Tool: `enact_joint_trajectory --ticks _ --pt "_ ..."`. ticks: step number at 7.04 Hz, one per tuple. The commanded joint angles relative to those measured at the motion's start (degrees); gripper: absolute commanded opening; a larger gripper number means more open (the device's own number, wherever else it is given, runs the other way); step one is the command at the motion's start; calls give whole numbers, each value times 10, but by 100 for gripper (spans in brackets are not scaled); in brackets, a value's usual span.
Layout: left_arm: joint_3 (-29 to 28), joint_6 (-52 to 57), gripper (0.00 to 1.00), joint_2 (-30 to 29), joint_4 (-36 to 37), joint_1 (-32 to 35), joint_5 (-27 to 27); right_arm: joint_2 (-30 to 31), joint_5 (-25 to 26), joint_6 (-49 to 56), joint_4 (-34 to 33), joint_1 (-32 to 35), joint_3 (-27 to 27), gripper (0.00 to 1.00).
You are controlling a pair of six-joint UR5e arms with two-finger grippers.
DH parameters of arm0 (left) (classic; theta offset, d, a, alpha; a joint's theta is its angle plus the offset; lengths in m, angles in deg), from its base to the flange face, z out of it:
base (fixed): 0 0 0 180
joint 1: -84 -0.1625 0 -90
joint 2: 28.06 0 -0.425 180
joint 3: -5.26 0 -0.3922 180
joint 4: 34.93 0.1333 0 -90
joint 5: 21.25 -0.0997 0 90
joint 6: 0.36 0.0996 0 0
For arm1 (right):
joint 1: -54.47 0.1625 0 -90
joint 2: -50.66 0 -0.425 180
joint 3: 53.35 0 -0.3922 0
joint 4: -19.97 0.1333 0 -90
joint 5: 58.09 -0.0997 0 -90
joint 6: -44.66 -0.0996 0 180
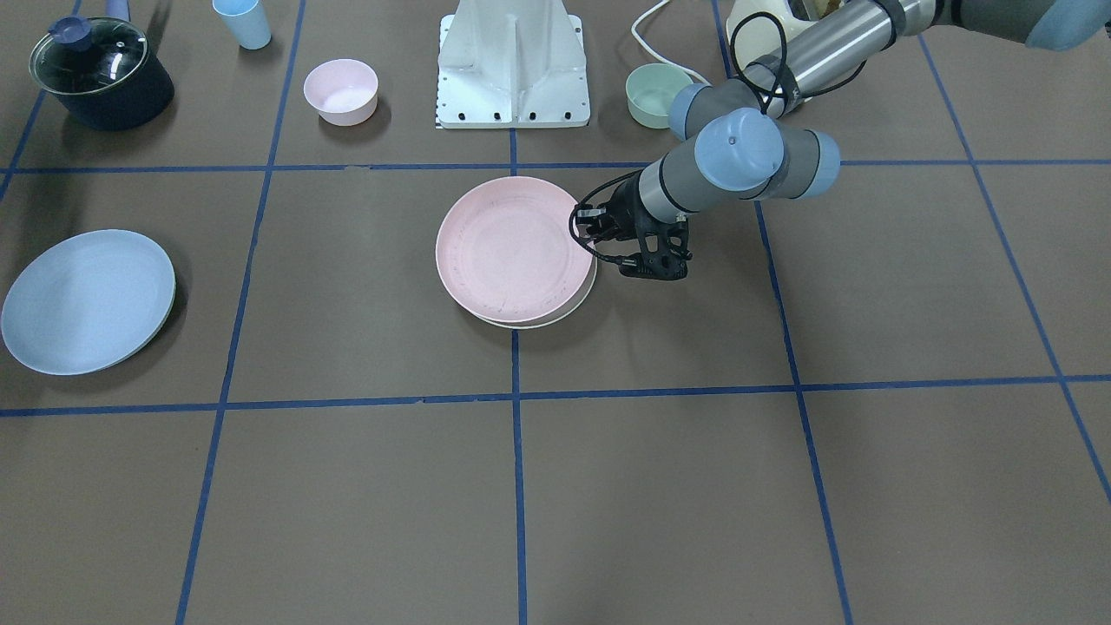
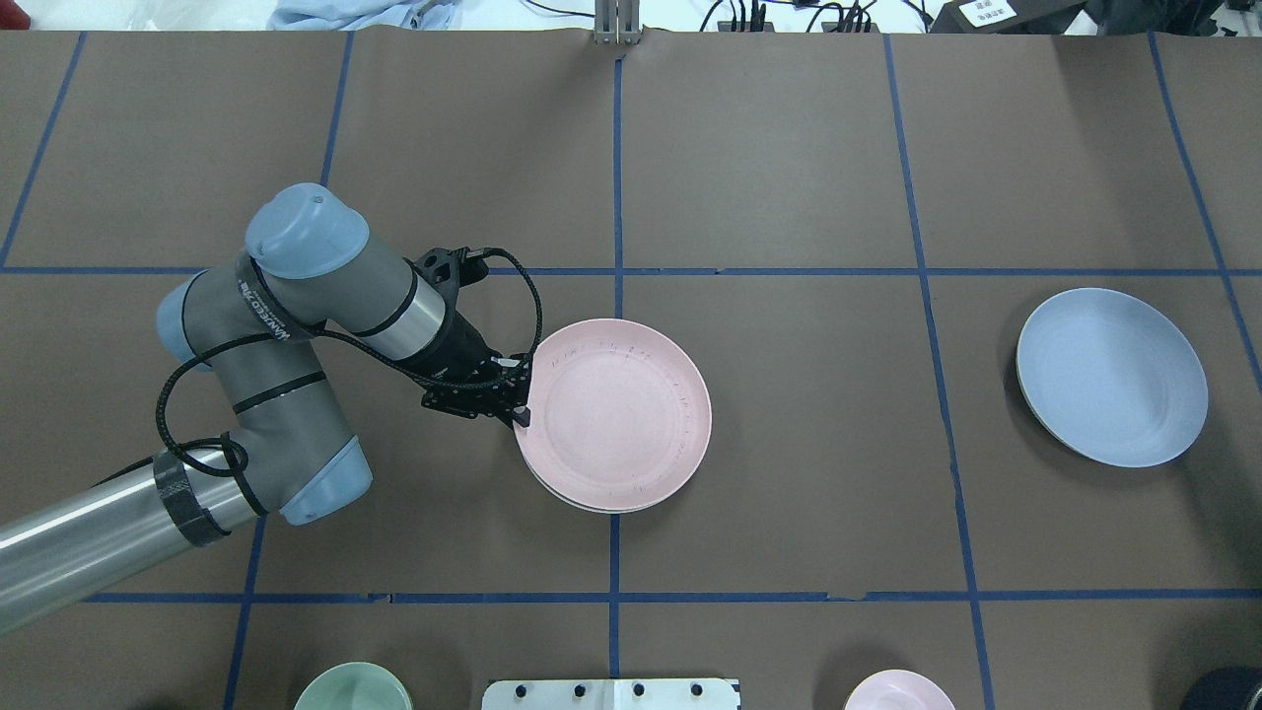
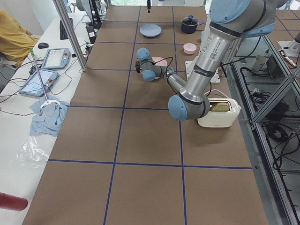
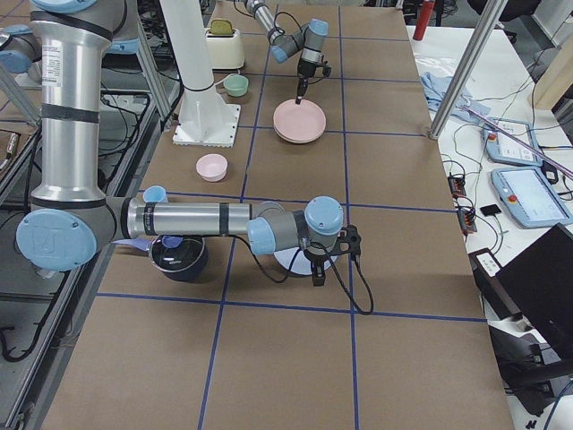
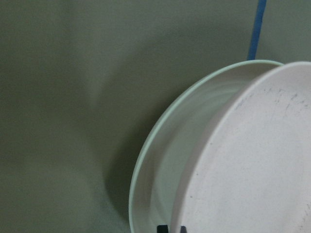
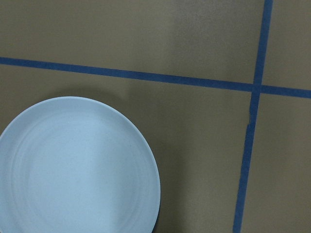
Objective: Stack three plates with pink and blue
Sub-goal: 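Lower the pink plate onto the cream plate and open the left gripper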
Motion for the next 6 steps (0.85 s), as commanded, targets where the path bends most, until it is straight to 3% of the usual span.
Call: enact_joint_trajectory --ticks 1,2,3,4,6 --pt "-7 0 36 0 -11 -1 0 0 0 0 0 0 0 100" --pt "-5 1 47 0 -12 0 0 0 0 0 0 -1 0 100" --pt "0 0 51 -1 -24 0 1 0 -1 -2 0 -4 0 100" --pt "12 -2 53 2 -37 2 1 -1 -7 -26 1 -19 6 100" --pt "40 -2 53 12 -35 28 3 1 -1 -149 81 -71 7 100"
